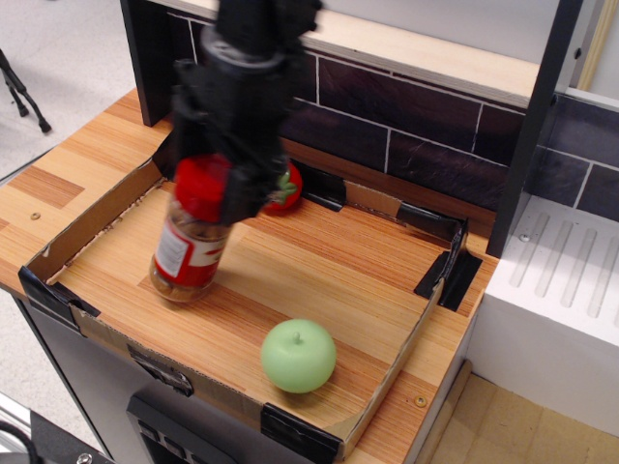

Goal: Topple basil bottle

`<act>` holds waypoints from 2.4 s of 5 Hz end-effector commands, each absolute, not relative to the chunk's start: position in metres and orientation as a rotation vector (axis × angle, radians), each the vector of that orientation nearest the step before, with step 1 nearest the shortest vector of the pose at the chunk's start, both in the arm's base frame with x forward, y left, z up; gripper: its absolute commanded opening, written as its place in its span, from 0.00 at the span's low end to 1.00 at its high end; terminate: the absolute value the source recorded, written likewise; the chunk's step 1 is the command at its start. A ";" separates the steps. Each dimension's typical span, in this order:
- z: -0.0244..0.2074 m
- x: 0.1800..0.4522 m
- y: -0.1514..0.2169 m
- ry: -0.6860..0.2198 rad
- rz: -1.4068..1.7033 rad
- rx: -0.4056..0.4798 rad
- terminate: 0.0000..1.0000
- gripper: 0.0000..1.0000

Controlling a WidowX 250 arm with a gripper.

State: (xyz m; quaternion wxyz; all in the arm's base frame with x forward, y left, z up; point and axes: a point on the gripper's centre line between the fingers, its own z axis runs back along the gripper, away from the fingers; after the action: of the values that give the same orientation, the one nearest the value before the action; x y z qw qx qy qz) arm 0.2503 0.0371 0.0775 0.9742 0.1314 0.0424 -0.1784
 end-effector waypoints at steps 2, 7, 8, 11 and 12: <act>0.061 0.261 0.020 0.108 -0.308 0.254 0.00 0.00; 0.043 0.287 -0.008 -0.037 -0.207 0.001 0.00 1.00; 0.042 0.289 -0.007 -0.035 -0.171 0.004 0.00 1.00; 0.085 0.289 -0.002 -0.094 -0.109 -0.020 0.00 1.00; 0.102 0.289 0.005 -0.122 -0.050 -0.020 0.00 1.00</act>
State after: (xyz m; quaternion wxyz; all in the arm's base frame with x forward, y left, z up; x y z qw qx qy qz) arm 0.2815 0.0023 0.0847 0.9992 -0.0131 -0.0276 -0.0239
